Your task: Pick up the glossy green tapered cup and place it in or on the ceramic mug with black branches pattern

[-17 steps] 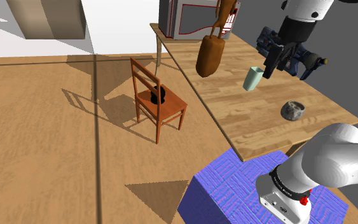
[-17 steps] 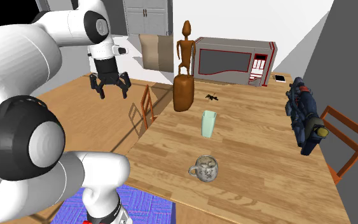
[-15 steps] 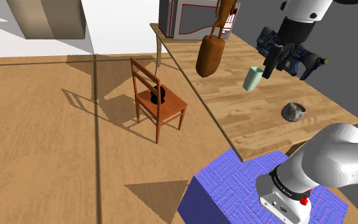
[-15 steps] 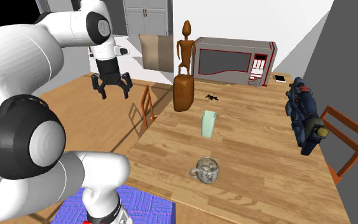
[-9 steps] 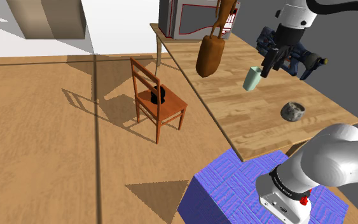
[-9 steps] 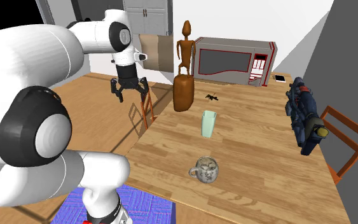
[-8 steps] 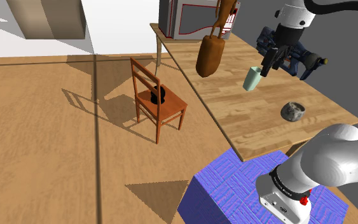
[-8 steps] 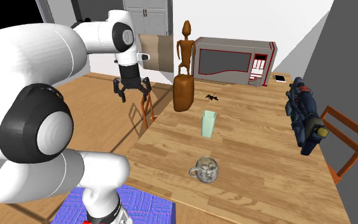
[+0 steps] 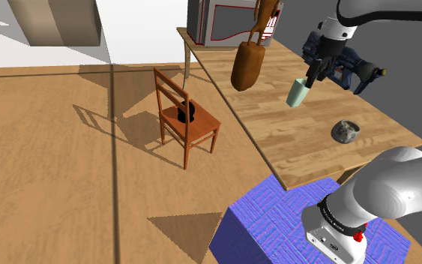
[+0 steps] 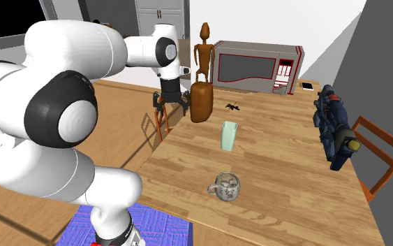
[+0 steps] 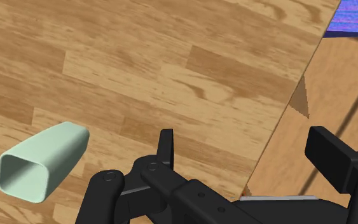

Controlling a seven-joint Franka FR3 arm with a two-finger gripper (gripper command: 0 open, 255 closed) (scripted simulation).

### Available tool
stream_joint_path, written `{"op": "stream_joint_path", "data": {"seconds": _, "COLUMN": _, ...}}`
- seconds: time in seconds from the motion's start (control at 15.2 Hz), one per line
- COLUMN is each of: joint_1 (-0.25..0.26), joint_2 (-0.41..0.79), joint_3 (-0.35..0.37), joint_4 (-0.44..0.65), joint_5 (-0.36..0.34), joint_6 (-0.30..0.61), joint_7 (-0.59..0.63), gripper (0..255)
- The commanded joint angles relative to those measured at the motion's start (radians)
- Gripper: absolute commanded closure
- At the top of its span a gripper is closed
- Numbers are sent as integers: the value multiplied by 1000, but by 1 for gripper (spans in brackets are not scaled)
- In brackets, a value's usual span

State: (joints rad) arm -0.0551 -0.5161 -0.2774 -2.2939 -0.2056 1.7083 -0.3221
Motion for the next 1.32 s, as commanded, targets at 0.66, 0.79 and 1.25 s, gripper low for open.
{"op": "stream_joint_path", "data": {"seconds": 0.66, "joint_1": -25, "joint_2": 437, "joint_3": -199, "joint_4": 248, "joint_5": 70, "joint_6": 181, "joint_7": -293, "gripper": 0}}
{"op": "stream_joint_path", "data": {"seconds": 0.79, "joint_1": -38, "joint_2": 519, "joint_3": -221, "joint_4": 306, "joint_5": 106, "joint_6": 198, "joint_7": -348, "gripper": 0}}
{"op": "stream_joint_path", "data": {"seconds": 1.25, "joint_1": -129, "joint_2": 823, "joint_3": -245, "joint_4": 561, "joint_5": 251, "joint_6": 206, "joint_7": -527, "gripper": 0}}
